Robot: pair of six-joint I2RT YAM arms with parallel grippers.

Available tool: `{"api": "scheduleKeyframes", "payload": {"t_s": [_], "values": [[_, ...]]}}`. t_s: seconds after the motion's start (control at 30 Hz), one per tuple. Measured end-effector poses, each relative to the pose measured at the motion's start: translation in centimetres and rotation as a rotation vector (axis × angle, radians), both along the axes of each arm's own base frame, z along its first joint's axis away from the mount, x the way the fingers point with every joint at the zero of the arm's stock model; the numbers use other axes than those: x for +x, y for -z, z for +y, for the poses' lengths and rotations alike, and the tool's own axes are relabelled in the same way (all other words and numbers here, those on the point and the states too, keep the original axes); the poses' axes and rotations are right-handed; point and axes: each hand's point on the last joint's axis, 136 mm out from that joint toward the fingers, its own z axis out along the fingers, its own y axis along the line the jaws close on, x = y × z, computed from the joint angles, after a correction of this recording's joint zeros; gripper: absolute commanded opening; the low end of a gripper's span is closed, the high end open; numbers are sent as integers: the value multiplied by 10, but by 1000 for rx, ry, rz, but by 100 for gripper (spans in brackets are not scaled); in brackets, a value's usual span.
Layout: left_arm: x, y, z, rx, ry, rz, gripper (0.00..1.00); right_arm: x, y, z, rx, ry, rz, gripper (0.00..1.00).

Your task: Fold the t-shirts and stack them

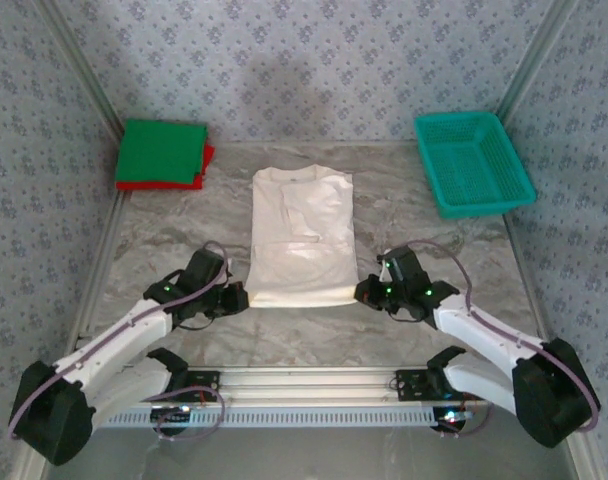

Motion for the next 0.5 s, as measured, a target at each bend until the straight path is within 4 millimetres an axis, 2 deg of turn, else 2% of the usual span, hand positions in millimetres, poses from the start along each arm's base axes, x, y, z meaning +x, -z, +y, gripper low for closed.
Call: {"api": "scheduleKeyframes", "payload": {"t_s": [0.07, 0.23, 0.4, 0.5], "values": [[0, 1, 0, -6, 1, -8, 0, -1, 1, -2, -7, 6, -3, 0], [-7, 18, -1, 3, 15, 28, 0, -14, 19, -7, -29, 3, 42, 0], [-12, 13, -5, -11, 45, 13, 0, -24, 15, -8, -25, -11, 29, 0], [-11, -3, -8, -37, 53, -32, 0, -24, 2, -10, -10, -7, -15, 0]]}}
